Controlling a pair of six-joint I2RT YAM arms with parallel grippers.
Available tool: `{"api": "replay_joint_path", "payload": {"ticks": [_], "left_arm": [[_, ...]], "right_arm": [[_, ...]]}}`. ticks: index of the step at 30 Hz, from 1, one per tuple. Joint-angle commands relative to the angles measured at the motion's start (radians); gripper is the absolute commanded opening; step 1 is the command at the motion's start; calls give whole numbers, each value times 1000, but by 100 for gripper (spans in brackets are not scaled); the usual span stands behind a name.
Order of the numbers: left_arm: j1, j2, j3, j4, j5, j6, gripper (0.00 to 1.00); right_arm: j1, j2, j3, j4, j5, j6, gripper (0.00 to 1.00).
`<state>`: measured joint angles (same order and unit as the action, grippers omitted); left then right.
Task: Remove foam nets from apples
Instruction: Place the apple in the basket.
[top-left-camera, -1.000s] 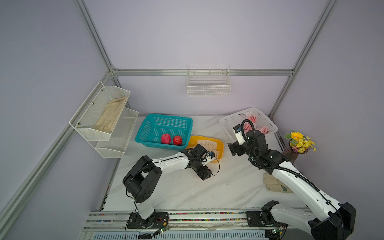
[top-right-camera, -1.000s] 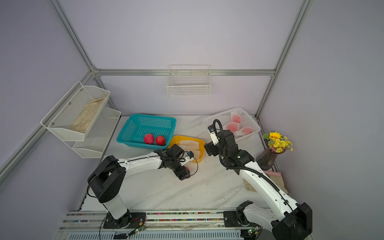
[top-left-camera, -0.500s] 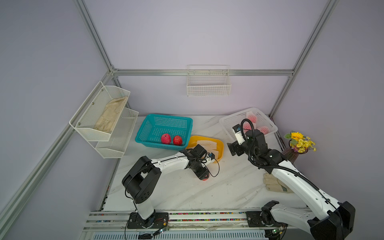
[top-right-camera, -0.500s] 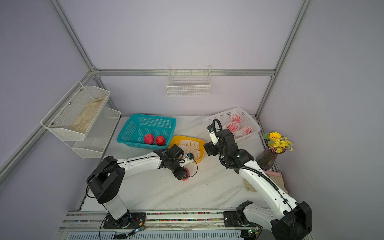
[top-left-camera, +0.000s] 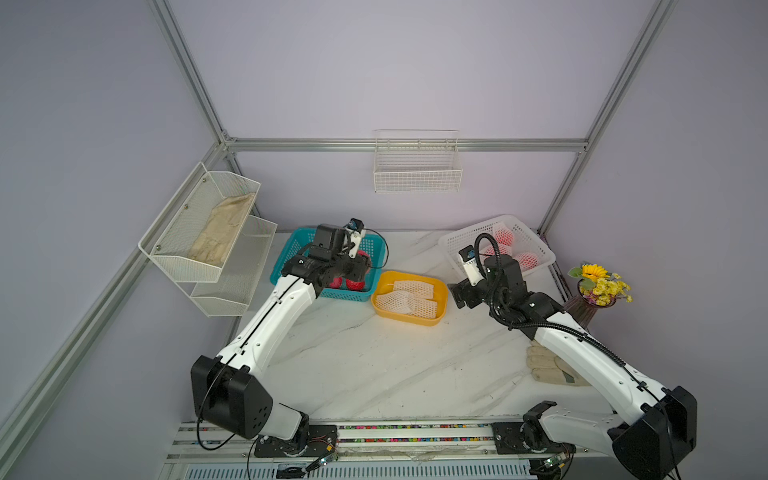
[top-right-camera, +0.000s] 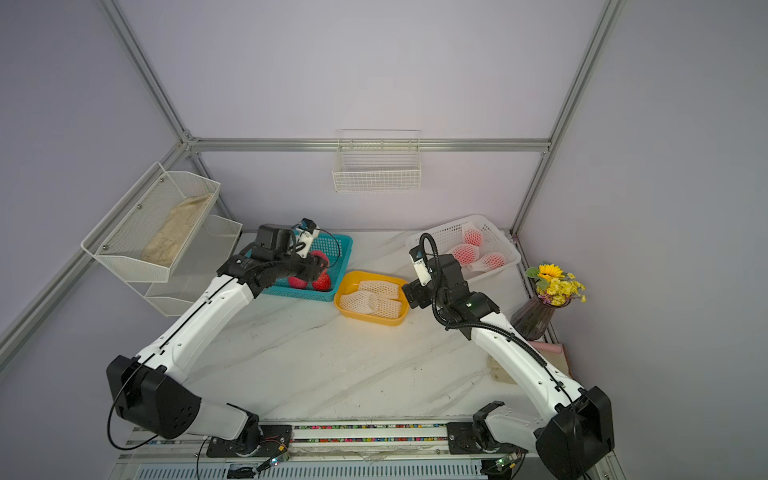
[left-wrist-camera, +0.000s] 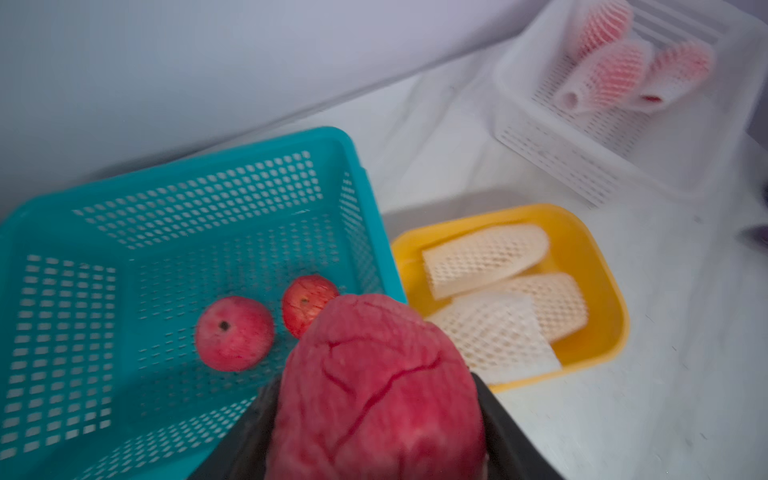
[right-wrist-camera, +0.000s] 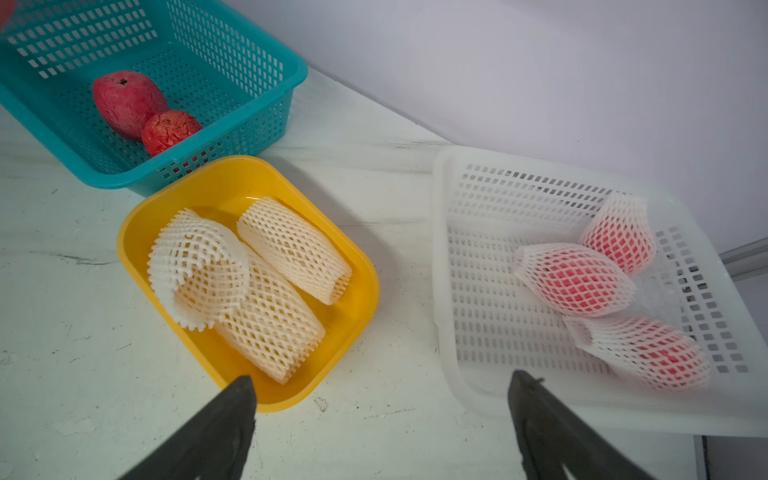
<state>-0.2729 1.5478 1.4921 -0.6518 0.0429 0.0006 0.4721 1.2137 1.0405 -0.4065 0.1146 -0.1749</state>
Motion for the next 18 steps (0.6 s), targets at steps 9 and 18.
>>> {"api": "replay_joint_path", "payload": {"ticks": [9,18], "left_arm": [[125,520,437,43,-43,-75,47],[127,694,522,-40,8,-86,48]], "right_arm": [[-3,33,-7,84,-9,43,95],[-83,192,74,79,38,-31,97]]}}
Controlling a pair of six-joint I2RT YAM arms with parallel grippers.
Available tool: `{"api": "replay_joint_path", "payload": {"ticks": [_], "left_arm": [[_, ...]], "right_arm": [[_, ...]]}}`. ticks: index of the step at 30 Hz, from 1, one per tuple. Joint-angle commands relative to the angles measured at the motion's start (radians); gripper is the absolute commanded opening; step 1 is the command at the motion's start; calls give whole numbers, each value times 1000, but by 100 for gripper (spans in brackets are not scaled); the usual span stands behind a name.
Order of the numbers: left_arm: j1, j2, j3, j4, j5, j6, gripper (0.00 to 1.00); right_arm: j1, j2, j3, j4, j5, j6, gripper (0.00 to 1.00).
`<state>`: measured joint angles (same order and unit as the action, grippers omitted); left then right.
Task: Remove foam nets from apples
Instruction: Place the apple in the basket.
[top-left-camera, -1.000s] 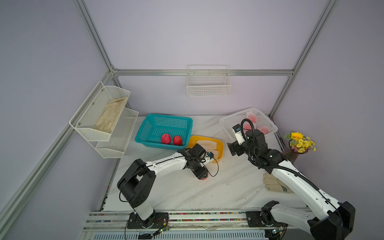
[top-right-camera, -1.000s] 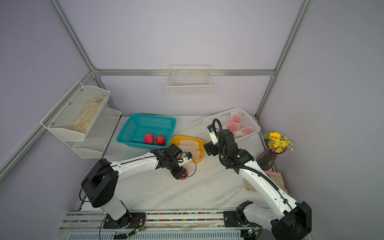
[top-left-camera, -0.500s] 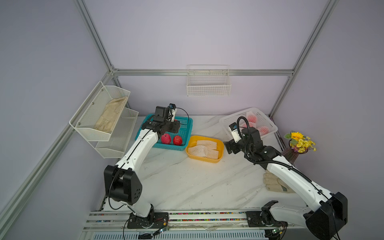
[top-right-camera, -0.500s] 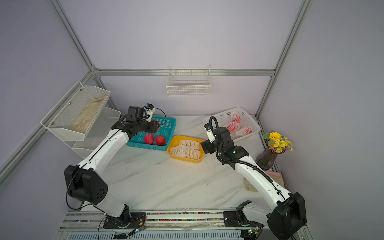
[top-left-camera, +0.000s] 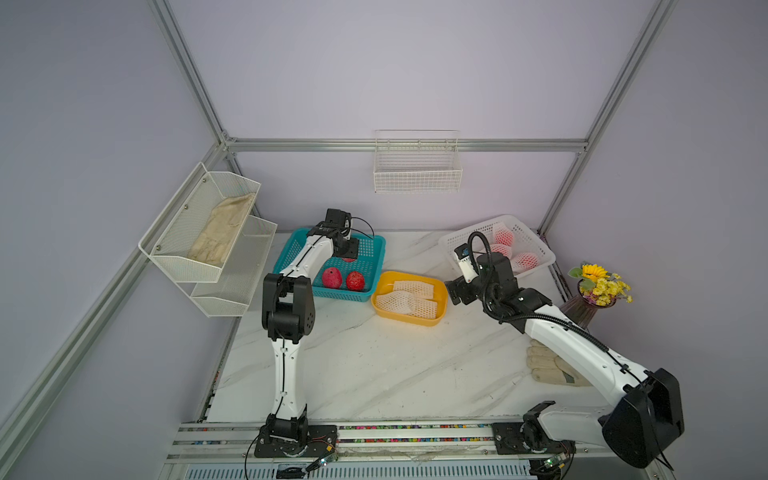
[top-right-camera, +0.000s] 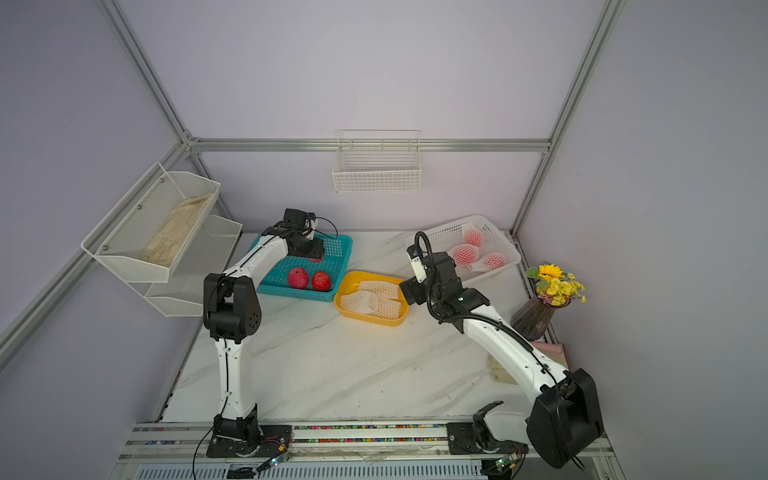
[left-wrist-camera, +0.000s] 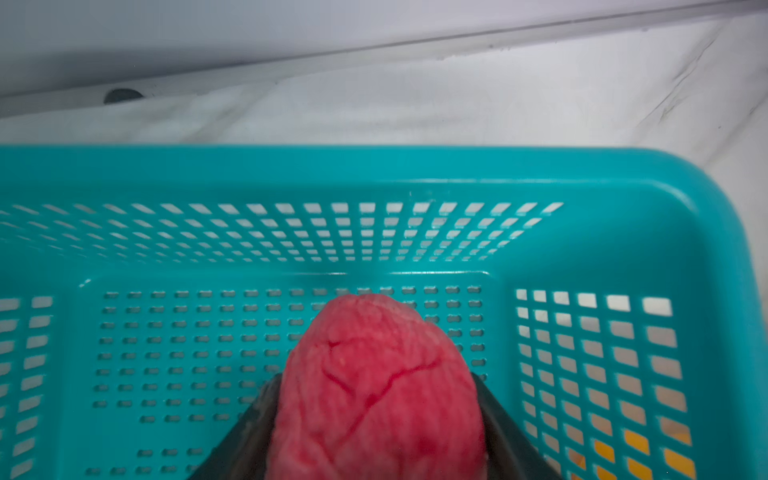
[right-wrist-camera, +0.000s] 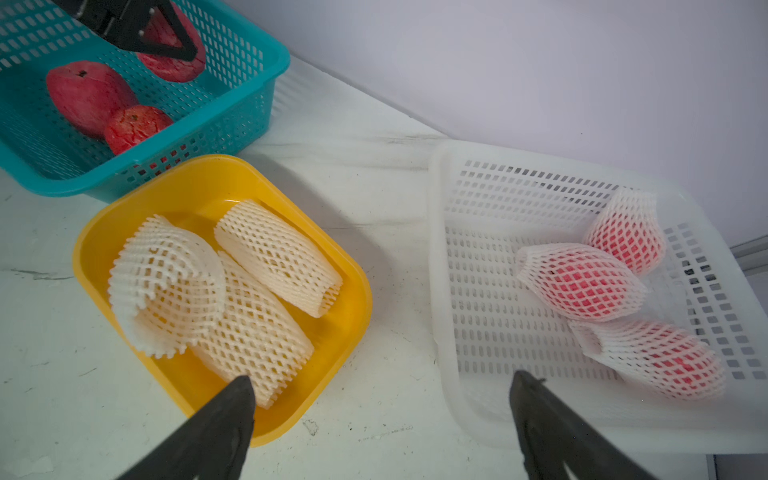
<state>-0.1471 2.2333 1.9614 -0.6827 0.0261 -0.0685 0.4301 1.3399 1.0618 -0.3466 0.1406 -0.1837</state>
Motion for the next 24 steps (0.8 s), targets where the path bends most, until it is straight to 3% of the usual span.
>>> {"api": "replay_joint_path", "payload": {"ticks": [1,4,12,21,24], "left_arm": [[1,20,54,-11,27,-17,49],[4,38,62,-11,38,-19,53],[7,12,56,-15,52,-13,85],[9,-89,45,-14,59,-7,100],[10,-152,10,-10,83,-14,100]], "right_arm": [[-56,106,79,7,20,-32,97],[-100,215,154,-8,49,-62,97],[-223,457,332,-22,222,-212,97],[-297,666,528,-57,276,-473,97],[-310,717,563,-72,294,-573,97]]}}
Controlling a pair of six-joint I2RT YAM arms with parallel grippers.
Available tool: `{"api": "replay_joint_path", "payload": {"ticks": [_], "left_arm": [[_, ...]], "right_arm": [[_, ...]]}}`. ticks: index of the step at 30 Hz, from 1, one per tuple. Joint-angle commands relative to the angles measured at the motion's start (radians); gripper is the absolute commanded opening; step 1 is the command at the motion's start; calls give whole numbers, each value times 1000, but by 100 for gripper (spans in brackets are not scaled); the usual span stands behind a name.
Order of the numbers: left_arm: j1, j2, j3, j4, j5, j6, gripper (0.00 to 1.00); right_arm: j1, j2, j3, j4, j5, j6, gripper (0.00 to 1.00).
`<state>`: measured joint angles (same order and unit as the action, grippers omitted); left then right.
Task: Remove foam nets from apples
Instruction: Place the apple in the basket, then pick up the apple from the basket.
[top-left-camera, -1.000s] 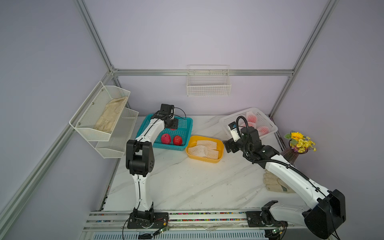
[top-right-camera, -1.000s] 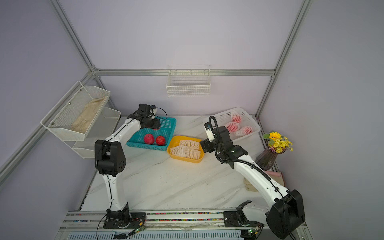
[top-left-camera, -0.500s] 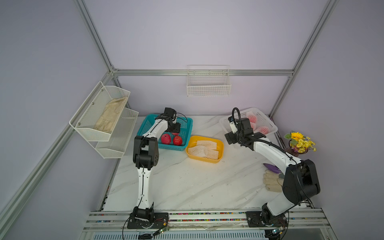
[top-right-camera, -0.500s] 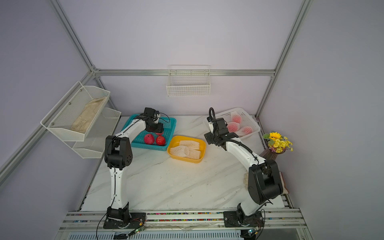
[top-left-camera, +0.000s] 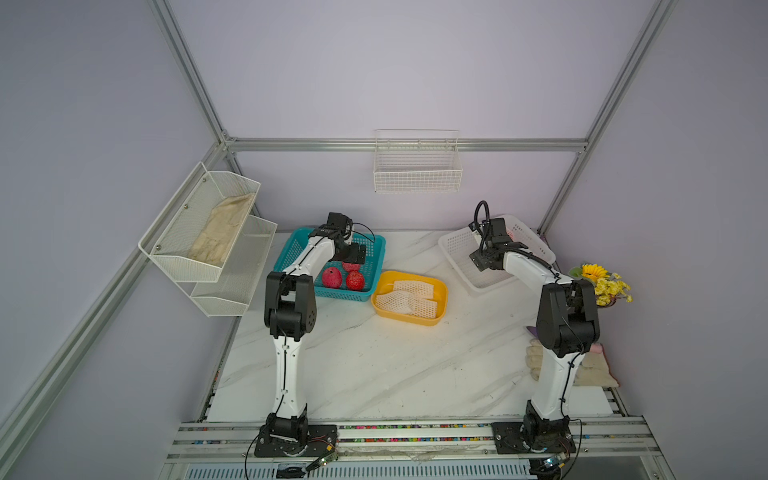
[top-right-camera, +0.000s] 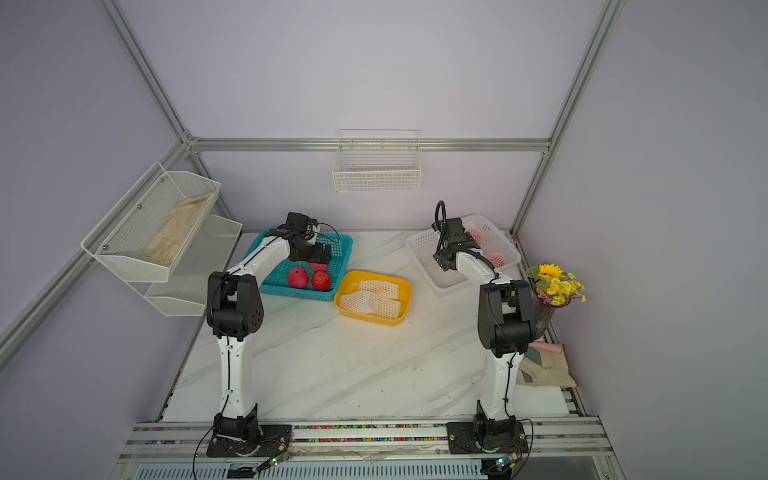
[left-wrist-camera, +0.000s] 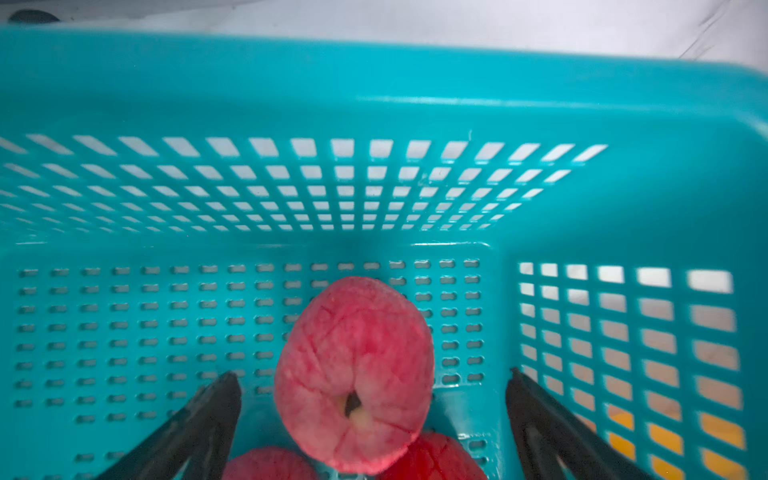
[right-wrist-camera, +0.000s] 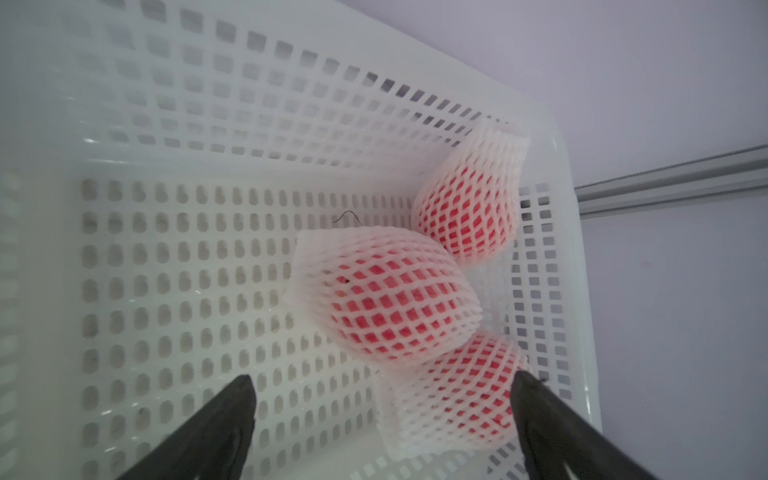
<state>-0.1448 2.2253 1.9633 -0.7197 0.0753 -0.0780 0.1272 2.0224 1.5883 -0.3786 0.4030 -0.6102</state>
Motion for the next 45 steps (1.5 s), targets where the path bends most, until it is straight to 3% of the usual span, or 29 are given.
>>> {"api": "replay_joint_path", "payload": {"ticks": [1,16,28,35,45], "left_arm": [[7,-169,-8,31,40,-8,100],[7,-455,-292,108,118,-54,100],[6,-462,-357,109,166,-90,100],[5,-457,-371,112,179,-115,100],[5,-470,-398,121,190,-117,100]], "right_arm": [[-13,48,50,-44,33,-169,97],[-57,256,218,-41,83,-377,97],[-90,379,320,36,97,-403,97],[-83,360,220,225,158,-470,97],[-83,396,240,183,148,-449,97]]}}
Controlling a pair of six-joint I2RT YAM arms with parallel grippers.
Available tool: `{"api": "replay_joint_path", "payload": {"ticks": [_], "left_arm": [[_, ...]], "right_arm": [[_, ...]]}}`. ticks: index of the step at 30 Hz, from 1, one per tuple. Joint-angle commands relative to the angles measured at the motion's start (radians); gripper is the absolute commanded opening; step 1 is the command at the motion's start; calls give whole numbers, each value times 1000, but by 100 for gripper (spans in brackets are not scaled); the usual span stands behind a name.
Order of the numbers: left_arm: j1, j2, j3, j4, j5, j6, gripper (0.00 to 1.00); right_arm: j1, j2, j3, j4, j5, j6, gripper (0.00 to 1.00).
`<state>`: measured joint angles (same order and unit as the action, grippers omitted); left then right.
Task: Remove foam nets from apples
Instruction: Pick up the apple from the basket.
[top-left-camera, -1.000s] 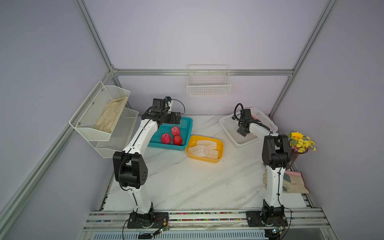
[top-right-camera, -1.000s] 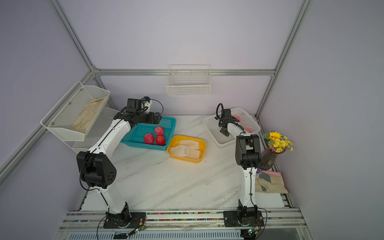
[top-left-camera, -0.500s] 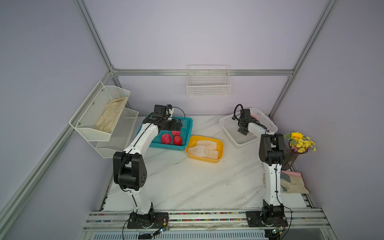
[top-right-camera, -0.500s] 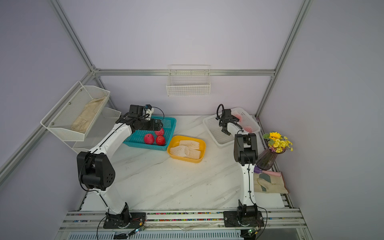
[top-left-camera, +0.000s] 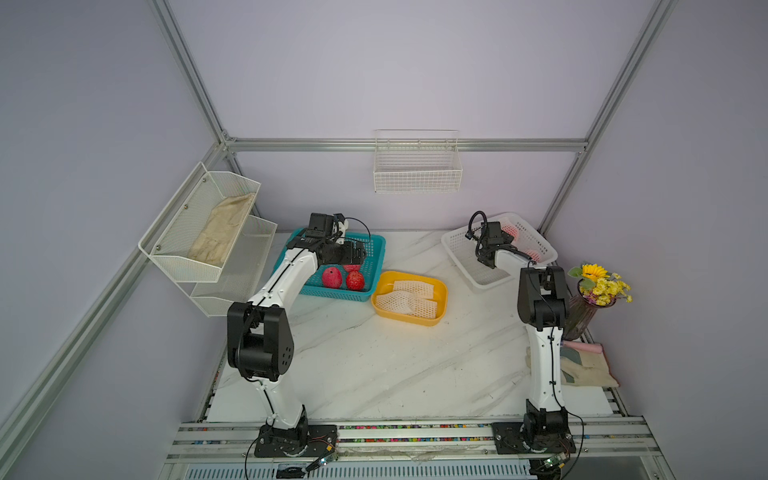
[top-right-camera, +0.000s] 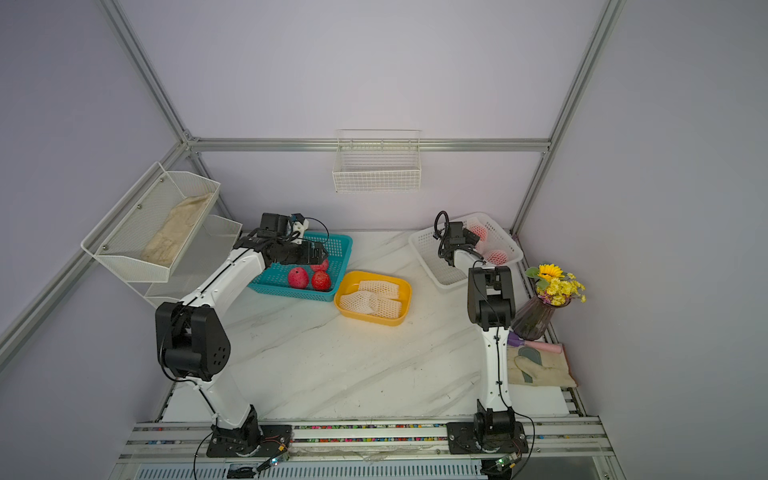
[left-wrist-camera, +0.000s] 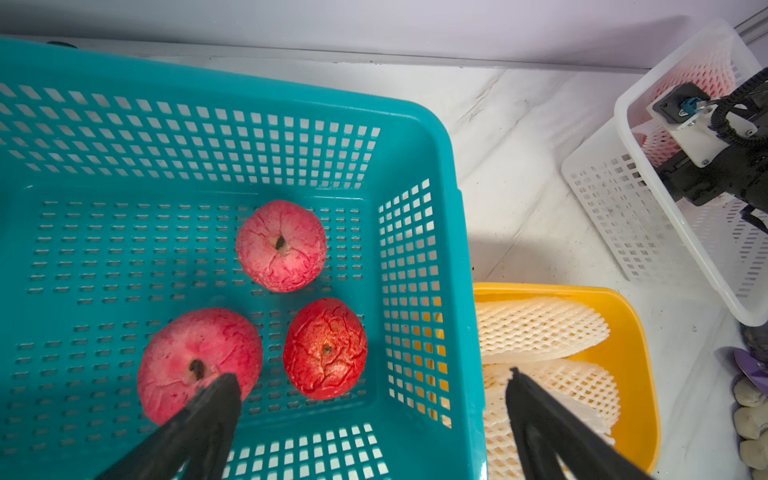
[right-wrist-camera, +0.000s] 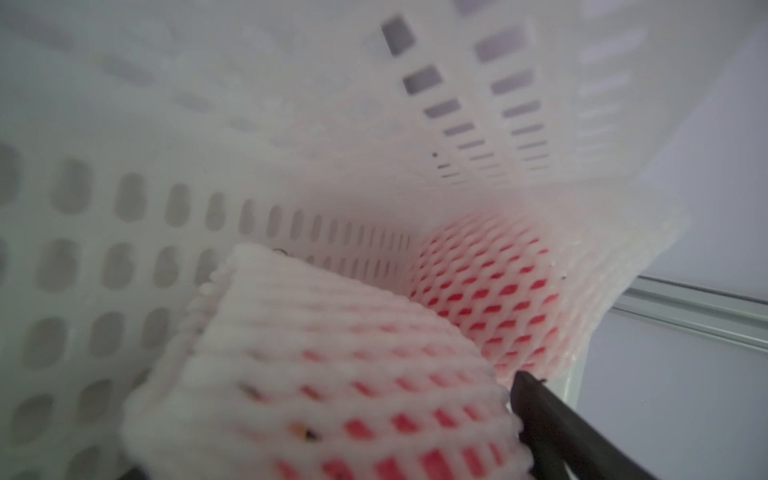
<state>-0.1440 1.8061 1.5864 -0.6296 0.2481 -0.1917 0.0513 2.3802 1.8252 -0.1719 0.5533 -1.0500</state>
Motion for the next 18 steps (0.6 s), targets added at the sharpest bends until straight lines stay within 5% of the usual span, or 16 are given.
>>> {"api": "replay_joint_path", "payload": {"ticks": [1,11,18], "left_arm": [[4,-55,-25,31,14,1,100],[4,-84,-66,53,21,-4,100],[4,-128,-109,71,20,-5,100]], "right_arm": [[-6,40,1,-14,2,-8,97],[-5,-36,-32,-5,-56,65,75],[2,-159,-136,46,-130,154,74]]}}
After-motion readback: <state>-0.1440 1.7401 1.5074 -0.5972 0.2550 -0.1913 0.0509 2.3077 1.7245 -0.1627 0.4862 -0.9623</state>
